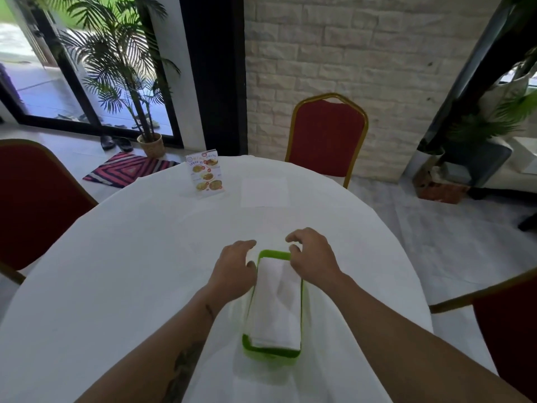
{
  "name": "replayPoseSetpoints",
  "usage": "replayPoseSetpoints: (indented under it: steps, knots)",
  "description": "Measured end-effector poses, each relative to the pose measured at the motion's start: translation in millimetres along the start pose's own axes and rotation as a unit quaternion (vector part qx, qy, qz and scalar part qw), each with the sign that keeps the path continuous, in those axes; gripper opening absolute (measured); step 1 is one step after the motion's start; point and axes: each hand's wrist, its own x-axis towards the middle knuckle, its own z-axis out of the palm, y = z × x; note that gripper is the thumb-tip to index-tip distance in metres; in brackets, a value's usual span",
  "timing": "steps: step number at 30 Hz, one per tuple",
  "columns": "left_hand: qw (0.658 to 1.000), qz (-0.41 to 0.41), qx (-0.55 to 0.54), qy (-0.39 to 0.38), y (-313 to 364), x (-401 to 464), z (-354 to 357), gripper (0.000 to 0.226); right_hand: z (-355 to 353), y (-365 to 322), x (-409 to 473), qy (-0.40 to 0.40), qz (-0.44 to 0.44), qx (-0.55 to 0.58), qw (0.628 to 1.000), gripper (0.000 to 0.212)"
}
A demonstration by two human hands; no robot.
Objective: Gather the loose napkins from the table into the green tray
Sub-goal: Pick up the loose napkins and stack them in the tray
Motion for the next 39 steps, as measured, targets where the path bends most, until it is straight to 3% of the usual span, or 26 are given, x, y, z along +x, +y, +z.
replayPoseSetpoints:
  steps: [15,21,26,30,32,35,39]
  knots:
    - [0.993,-0.097,0.053,-0.051,-11,176,12,0.064,21,61,180,-0.021,0.071,0.087,0.993,0.029]
    - [0.979,-0.122,0.133,-0.093,-33,221,29,0.072,40,76,226,-0.055,0.173,0.137,0.974,0.055]
    - [0.971,-0.075,0.196,-0.112,-46,232,41,0.076,58,66,257,-0.038,0.267,0.321,0.908,0.060]
    - [0.981,-0.050,0.172,-0.071,-52,226,53,0.069,71,61,276,-0.036,0.316,0.439,0.840,0.018]
    - [0.985,-0.021,0.167,-0.046,-55,223,55,0.064,75,57,278,-0.037,0.325,0.470,0.820,0.008]
    - [0.992,0.010,0.121,-0.017,-59,216,56,0.058,80,49,274,0.004,0.306,0.465,0.831,0.009]
    - [0.999,0.004,0.033,0.021,-60,207,55,0.052,72,43,263,0.050,0.219,0.366,0.903,0.026]
